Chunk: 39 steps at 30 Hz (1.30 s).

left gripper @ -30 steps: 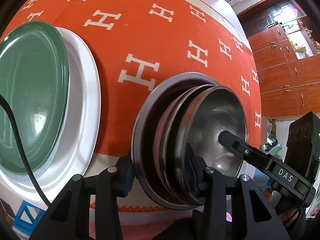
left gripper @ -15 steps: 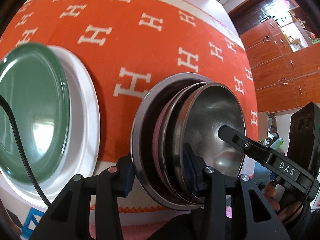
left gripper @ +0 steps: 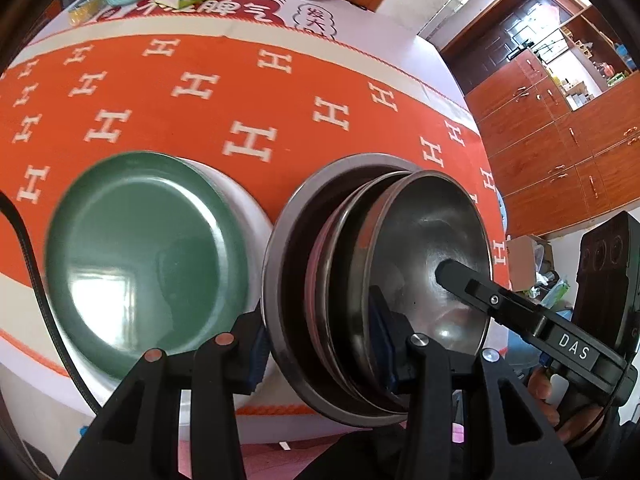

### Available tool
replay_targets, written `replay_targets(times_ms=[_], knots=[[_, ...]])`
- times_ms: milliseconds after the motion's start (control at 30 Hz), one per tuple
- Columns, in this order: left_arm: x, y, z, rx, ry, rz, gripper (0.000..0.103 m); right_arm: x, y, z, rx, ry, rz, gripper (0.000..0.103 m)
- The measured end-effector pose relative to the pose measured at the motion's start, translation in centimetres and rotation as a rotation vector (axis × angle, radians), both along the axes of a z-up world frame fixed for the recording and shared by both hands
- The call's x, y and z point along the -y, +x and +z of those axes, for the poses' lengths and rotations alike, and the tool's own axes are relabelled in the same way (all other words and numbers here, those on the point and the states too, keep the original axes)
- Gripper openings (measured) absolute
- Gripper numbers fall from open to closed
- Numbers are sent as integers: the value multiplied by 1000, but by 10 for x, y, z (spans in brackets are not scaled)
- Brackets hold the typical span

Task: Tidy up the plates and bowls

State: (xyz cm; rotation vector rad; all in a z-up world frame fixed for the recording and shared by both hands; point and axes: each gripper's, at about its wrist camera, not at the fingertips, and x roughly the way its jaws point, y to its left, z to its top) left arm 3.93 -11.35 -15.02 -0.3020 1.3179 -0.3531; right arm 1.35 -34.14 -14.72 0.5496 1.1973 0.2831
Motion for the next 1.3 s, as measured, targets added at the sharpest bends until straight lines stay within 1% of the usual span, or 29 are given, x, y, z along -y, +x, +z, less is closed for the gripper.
replay_targets(times_ms=[233,333,433,567,733,867,1000,1300], knots=[[-44,2,9,6,24,-10,42,-42,2,7,-3,12,10,30],[-60,4,9,10,47,-17,42,-59,7,3,-19,15,13,30],[-73,8,6,7,73,-25,42,-73,12,-4,-50,20,18,30],[-87,14,-1,-7,87,-36,42,-91,16,-11,-81,17,19,30],[-105,24,-12,-17,99,-75,42,-110,22,-21,-123,-3,2,31],[-111,32,-20,-38,99,-115,42,-117,26,-28,-151,-24,-23,32],[-112,41,-27,-57,111,-172,43,-127,31,-33,-187,-67,-45,33],[-112,56,-42,-93,117,-280,45,-133,35,-45,-232,-77,-111,35]])
